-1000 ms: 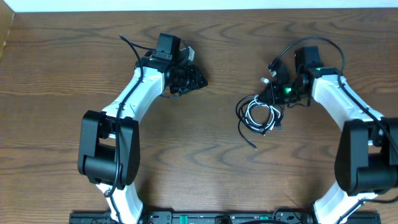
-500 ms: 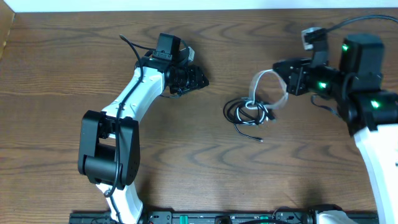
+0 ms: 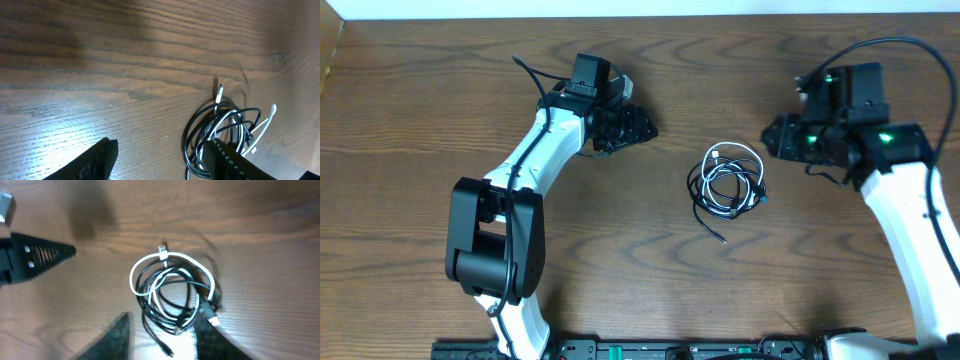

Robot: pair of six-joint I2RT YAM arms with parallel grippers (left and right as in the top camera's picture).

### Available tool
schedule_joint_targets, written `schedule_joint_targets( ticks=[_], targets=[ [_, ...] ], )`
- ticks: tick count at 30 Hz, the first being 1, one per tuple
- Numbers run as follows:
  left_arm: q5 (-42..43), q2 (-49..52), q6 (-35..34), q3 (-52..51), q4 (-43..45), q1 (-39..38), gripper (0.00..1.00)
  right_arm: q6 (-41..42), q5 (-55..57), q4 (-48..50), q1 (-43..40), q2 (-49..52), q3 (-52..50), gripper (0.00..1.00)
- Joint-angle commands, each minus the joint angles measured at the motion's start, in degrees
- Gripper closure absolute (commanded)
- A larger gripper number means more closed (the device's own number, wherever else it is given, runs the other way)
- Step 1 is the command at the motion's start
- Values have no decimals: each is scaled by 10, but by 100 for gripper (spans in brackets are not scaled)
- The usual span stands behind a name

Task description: Untangle cables

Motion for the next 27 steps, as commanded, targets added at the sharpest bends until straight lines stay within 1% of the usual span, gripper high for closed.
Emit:
schedule_joint_targets(
  ticks=[1,3,5,11,16,17,18,19,20,21,22,25,27],
  targets=[
    [-3,-1,28,2,5,1,36,-15,-59,9,30,58,3,50],
    [-5,-1,27,2,7,8,36,-11,-62,21,49,91,3,49],
    [-5,-1,27,2,5,23,35,18,-55,35,71,136,3,47],
    [-5,-1,27,2,-19,46,33,68,-63,87,96,228,3,47],
    [-5,-1,27,2,-19,45,33,79,-69,149,127,282,3,52],
    [-5,-1,27,2,-19,45,33,83,-68,159,131,290,3,55],
    [-5,-1,27,2,-19,45,33,87,-68,169,137,301,3,66],
    [-5,-1,27,2,-19,45,33,90,-68,173,140,305,3,75],
    [-5,-1,27,2,-20,45,33,92,-68,179,144,311,3,92],
    [-5,-1,27,2,-21,45,33,92,-68,179,146,313,3,99],
    [-5,-1,27,2,-23,45,33,93,-69,179,146,311,4,99],
    [-5,-1,27,2,-24,45,33,90,-129,173,137,269,18,99],
    [-5,-1,27,2,-25,45,33,102,-253,181,117,213,33,99]
  ],
)
